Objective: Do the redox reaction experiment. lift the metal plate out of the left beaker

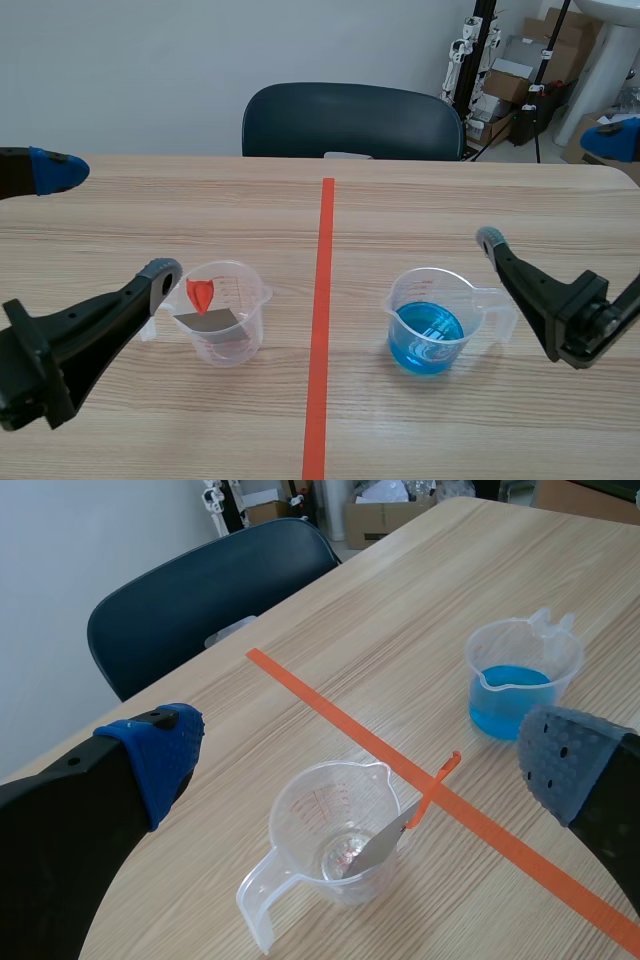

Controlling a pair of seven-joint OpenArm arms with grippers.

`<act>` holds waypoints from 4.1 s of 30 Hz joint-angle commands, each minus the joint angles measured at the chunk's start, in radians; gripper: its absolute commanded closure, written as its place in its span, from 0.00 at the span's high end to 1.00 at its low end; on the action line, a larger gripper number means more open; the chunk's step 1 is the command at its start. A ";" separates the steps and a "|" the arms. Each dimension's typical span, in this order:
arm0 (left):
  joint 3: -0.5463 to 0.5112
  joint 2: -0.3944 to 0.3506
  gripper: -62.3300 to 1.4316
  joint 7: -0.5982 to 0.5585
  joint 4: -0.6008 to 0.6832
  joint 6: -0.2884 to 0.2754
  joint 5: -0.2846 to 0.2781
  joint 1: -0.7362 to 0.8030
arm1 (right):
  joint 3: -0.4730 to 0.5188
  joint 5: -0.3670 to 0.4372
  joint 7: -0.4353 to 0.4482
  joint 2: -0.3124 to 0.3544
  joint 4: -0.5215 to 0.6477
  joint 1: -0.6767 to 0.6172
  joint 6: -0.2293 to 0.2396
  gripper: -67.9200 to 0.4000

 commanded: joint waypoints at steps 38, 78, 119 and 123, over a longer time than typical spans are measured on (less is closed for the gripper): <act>0.006 0.040 0.71 -0.241 -0.188 -0.029 -0.036 0.230 | -0.145 0.002 -0.028 0.102 0.020 0.100 0.011 1.00; 0.005 0.488 1.00 -0.792 -0.746 0.111 0.343 0.165 | -0.935 -0.051 -0.019 0.263 -0.134 0.724 -0.008 1.00; 0.005 0.482 1.00 -0.891 -0.780 0.129 0.350 0.122 | -1.260 -0.138 -0.015 0.068 -0.346 0.964 -0.008 0.87; 0.005 0.482 1.00 -0.986 -0.806 0.129 0.350 0.137 | -1.260 -0.138 -0.014 0.066 -0.346 0.964 -0.009 0.68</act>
